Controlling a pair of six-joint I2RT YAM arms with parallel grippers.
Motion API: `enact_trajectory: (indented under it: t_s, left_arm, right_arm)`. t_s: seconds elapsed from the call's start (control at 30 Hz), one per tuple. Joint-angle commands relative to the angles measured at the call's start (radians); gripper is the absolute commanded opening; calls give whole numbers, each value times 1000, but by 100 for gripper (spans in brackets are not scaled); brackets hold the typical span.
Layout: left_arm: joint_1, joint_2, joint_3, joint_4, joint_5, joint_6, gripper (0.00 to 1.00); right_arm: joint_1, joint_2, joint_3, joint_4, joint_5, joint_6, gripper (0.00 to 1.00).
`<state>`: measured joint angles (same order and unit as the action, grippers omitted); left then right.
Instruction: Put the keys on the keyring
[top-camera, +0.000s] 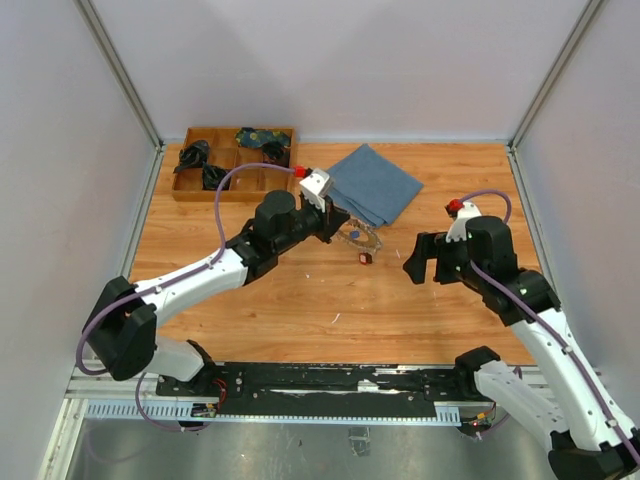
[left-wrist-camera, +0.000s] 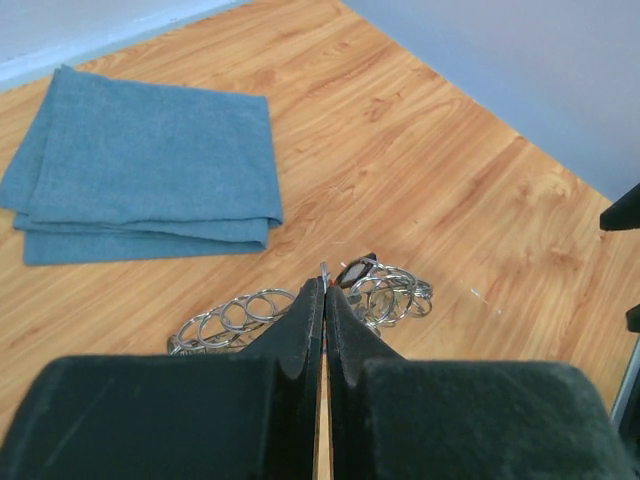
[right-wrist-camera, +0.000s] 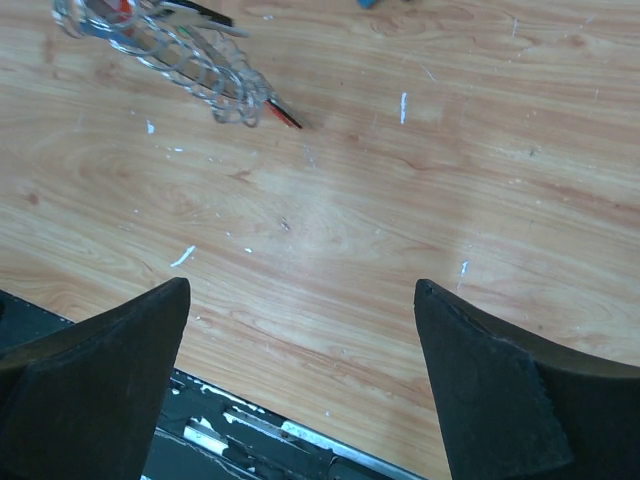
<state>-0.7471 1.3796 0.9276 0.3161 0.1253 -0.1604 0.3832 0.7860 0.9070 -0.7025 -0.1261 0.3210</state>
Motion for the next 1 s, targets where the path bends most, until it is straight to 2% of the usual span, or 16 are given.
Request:
enact_trajectory:
  t_s: [0.0,0.1,0.4,0.6,0.7,0.83,0.9,0.97]
  left_arm:
    - [5,-15,-57,149,24,-53,4]
    - [5,-52,-172,188,27,-89,8]
    - [5,-206,-405,172,6,-154,17]
    - [5,-383,-499,67,-55,-189,33]
    - [5,-479,-494,-47,-91,-198,44]
    - [5,-605,-426,-278,-158,-214,62]
    - [5,-657,-376,-388,-215,-227,81]
    - [5,-703,-322,-489,-277,-240,92]
  right_arm:
    - [-16,-62,-17,17,-35,35,95]
    - [-16,-90,-28,16,-51,48,99]
    - [-16,-144,-67,49,-112,-7,98]
    - [-16,-162,-33,-14,-84,-54,98]
    - [-16,-171,-6,-44,-50,-65,98]
    - [-15,-188,59,-71,-18,-99,98]
    - [-16,-196,97,-88,-9,-124,98]
    - [-15,-212,133,-101,8,-150,98]
